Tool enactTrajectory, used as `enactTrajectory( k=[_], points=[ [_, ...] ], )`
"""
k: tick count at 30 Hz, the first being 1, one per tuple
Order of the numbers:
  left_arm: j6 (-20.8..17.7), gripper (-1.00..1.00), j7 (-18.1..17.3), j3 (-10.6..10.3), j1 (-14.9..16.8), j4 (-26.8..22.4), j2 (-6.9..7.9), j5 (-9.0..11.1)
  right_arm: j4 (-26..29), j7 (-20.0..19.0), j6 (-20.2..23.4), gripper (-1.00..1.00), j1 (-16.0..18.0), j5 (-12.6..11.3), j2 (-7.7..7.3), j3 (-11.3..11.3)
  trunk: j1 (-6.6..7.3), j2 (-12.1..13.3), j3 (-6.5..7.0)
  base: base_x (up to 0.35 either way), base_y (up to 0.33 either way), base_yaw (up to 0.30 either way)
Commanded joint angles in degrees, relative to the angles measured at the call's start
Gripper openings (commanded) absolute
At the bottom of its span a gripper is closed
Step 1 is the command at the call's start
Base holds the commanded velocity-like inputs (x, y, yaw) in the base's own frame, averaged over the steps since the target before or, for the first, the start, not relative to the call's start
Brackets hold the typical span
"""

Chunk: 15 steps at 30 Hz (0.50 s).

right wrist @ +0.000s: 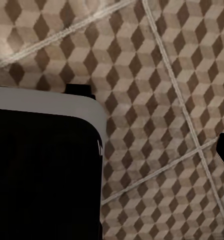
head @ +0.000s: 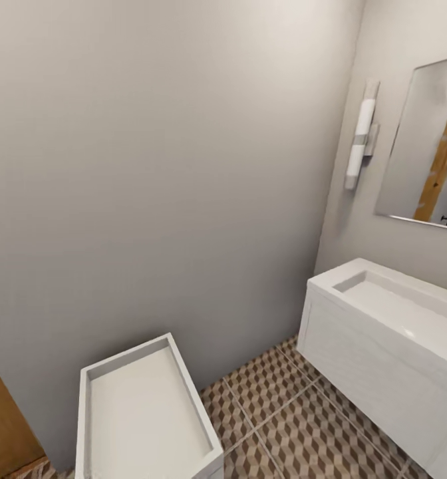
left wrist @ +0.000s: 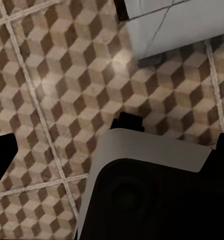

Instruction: Take the four mousetraps from the cabinet in the bathroom and place them on the bathroom floor. Make sure all four end up on the same floor surface, and ensure that at least two of them are either under or directly next to the same bathroom sink.

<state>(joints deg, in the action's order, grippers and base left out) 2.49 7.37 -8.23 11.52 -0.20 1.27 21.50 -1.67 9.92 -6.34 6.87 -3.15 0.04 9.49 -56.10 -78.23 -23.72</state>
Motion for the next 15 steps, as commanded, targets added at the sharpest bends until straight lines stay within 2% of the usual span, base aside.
enactTrajectory(
  k=[1,15],
  points=[
    [0.12,1.00,0.11,-0.48,0.05,0.01,0.00,0.60,-0.18,0.10,-0.34,1.00,0.07,-0.33,0.02,0.44,0.00,-0.03,-0.06,0.000,0.000,0.292],
    [0.20,1.00,-0.15,-0.74,0.06,-0.37,0.29,0.83,-0.18,0.10,-0.30,1.00,0.07,-0.45,0.03,0.44,0.00,-0.03,-0.06,0.000,0.000,0.292]
  ],
)
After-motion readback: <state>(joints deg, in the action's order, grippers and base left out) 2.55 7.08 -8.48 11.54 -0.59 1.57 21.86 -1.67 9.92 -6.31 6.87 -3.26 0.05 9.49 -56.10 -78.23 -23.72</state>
